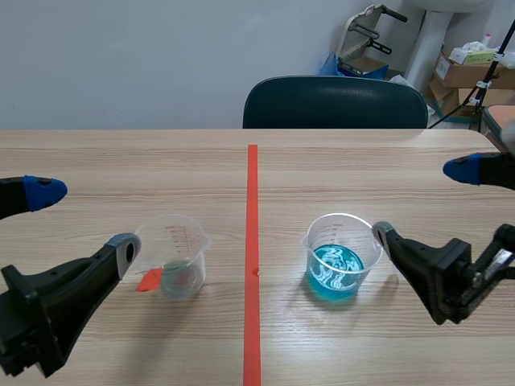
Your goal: Do the redox reaction experiment
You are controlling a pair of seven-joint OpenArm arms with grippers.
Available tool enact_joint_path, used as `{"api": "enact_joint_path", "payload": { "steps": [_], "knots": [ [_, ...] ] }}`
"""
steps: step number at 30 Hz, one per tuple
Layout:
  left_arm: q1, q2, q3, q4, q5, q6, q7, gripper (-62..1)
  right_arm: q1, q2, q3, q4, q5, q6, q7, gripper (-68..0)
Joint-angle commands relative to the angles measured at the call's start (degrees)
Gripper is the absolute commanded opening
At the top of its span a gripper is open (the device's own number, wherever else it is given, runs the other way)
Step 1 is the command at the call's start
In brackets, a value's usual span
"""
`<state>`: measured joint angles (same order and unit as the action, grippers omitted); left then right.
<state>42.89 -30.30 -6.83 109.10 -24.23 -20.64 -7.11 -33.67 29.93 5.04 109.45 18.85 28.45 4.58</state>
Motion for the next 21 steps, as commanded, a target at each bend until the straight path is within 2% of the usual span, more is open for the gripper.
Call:
{"api": "enact_joint_path", "payload": {
  "steps": [1,6,13,21],
  "knots": [
    [1.77,0.00,-0.90,1.29,-0.17,0.37,-1.03,1.4,2.01,0.74,-1.75,0.90,-1.03,0.57,0.90,0.4],
    [7.50,-1.55,-2.86,1.29,-0.20,0.85,-3.39,1.4,7.26,2.58,-7.85,0.90,-4.09,1.64,0.85,0.4],
    [16.65,-1.66,-6.80,1.29,-0.42,1.03,-7.23,1.4,15.47,4.04,-17.99,0.63,-9.20,2.34,0.90,0.4],
    [24.92,-1.64,-10.95,1.29,-0.85,1.22,-10.51,1.4,23.76,4.04,-32.13,0.44,-18.47,3.63,0.90,0.4]
  ]
}}
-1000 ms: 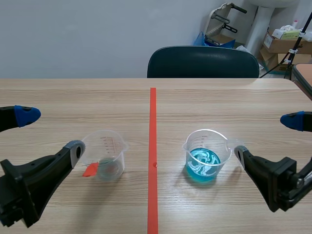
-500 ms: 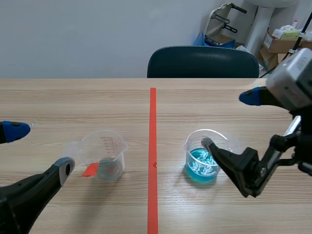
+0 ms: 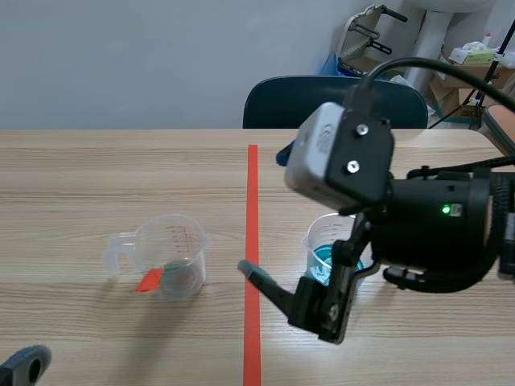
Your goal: Do the redox reaction experiment
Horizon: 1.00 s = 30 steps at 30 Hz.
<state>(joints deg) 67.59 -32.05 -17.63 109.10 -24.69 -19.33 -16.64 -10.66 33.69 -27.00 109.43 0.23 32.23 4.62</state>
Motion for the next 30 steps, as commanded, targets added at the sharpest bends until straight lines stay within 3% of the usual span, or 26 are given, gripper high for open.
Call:
{"api": "enact_joint_path", "payload": {
  "steps": [1,8,11,14,22,30],
  "knots": [
    [1.07,0.11,-0.59,1.29,-0.42,-0.09,-1.36,1.4,1.84,0.28,-2.05,0.22,-0.94,-0.15,0.87,0.4],
    [6.62,0.11,-3.78,1.31,-2.29,-0.09,-2.84,1.4,10.25,0.17,-15.93,-4.74,-5.25,-0.66,5.16,0.4],
    [7.85,0.11,-4.42,1.31,-2.56,-0.35,-4.17,1.4,13.51,-0.44,-20.20,-7.28,-6.82,-2.69,7.61,0.4],
    [7.85,0.11,-4.70,1.31,-2.54,-0.33,-5.07,1.4,16.41,-2.03,-23.30,-10.25,-8.59,-2.89,9.38,0.4],
    [7.85,0.13,-5.03,1.31,-2.78,0.13,-8.09,1.4,21.66,-7.87,-27.74,-18.43,-11.43,-5.95,13.73,0.4],
    [7.85,0.13,-5.03,1.31,-2.80,0.35,-8.46,1.4,22.91,-11.19,-28.35,-20.63,-12.52,-8.68,14.21,-0.3]
  ]
}}
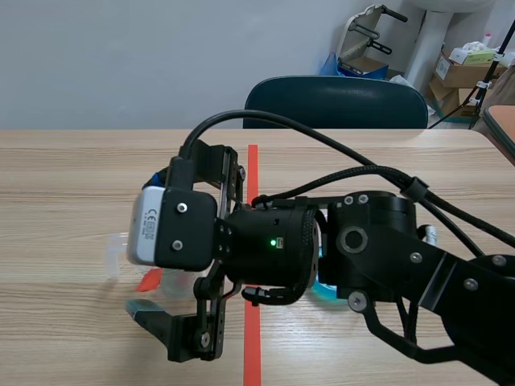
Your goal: Do the redox reaction experiment
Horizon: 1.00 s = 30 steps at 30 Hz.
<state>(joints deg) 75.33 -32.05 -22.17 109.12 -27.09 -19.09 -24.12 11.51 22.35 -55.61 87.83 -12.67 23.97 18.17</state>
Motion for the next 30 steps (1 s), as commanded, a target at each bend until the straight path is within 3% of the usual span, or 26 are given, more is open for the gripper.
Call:
{"api": "enact_joint_path", "payload": {
  "steps": [1,4,12,21,25,30],
  "knots": [
    [0.11,0.13,-0.48,1.29,-0.39,0.11,-1.01,1.4,0.74,0.02,0.26,0.96,0.37,-0.42,0.72,-3.5],
    [0.11,0.13,-0.48,1.29,-0.39,0.11,-1.01,1.4,0.74,0.00,0.26,0.96,0.20,-0.42,0.90,-13.5],
    [0.11,0.13,-0.48,1.29,-0.39,0.09,-0.98,1.4,0.72,0.02,0.26,0.98,0.20,-0.42,0.87,-32.7],
    [0.11,0.13,-0.48,1.29,-0.37,0.09,-0.98,1.4,0.72,0.04,0.37,0.98,0.22,-0.39,-0.15,-67.5],
    [0.11,0.13,-0.48,1.29,-0.37,0.09,-0.98,1.4,0.72,0.04,0.44,1.11,0.28,-0.39,-0.61,-66.9],
    [0.11,0.13,-0.48,1.29,-0.37,0.09,-0.98,1.4,1.73,-0.13,0.42,2.54,5.40,0.66,-4.13,-66.9]
  ]
}}
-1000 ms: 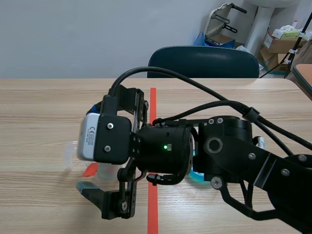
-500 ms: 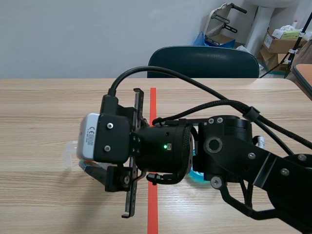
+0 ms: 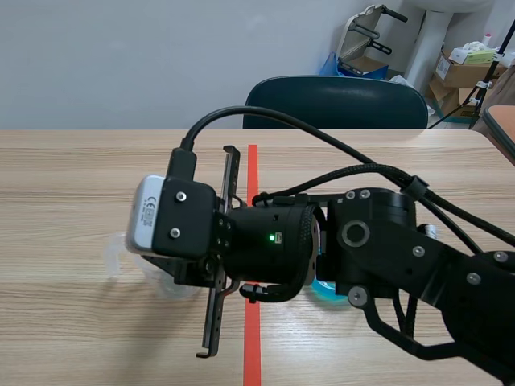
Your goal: Do the redox reaction experiment
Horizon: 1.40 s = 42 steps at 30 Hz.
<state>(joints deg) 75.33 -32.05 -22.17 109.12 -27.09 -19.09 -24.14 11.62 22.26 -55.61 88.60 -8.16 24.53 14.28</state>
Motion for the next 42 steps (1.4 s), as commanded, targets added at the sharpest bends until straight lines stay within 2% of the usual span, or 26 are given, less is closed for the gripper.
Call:
{"api": "enact_joint_path", "payload": {
  "steps": [1,4,7,14,17,22,26,28,32,42],
  "knots": [
    [0.11,0.13,-0.48,1.29,-0.37,0.09,-0.96,1.4,2.19,-0.04,0.42,2.23,2.47,0.63,-1.49,-66.9],
    [0.11,0.13,-0.48,1.29,-0.37,0.09,-0.96,1.4,4.13,-0.39,0.42,3.93,8.35,1.38,-5.95,-66.9],
    [0.11,0.13,-0.48,1.29,-0.35,0.09,-0.94,1.4,6.54,-1.42,0.42,5.35,14.32,3.10,-13.14,-66.9],
    [0.11,0.11,-0.48,1.29,-0.35,0.09,-0.94,1.4,11.61,-3.91,0.44,8.85,26.75,3.13,-27.80,-66.9],
    [0.11,0.11,-0.48,1.29,-0.35,0.09,-0.94,1.4,13.53,-4.76,0.57,10.86,30.97,2.84,-32.54,-66.9],
    [0.11,0.13,-0.48,1.29,-0.35,0.09,-0.92,1.4,16.26,-4.98,1.97,15.50,37.64,0.24,-39.80,-66.9],
    [0.11,0.13,-0.48,1.29,-0.35,0.07,-0.92,1.4,17.88,-5.01,4.11,19.69,41.00,-2.62,-45.00,-66.9],
    [0.11,0.13,-0.48,1.29,-0.35,0.07,-0.92,1.4,18.67,-5.11,5.14,21.73,42.18,-2.99,-47.23,-66.9],
    [0.11,0.13,-0.46,1.29,-0.35,0.07,-0.92,1.4,20.22,-6.45,6.71,24.28,43.39,-5.42,-52.46,-66.9],
    [0.11,0.13,-0.46,1.29,-0.35,0.07,-0.94,1.4,20.81,-7.52,6.97,24.50,43.78,-5.73,-54.71,-66.9]
  ]
}}
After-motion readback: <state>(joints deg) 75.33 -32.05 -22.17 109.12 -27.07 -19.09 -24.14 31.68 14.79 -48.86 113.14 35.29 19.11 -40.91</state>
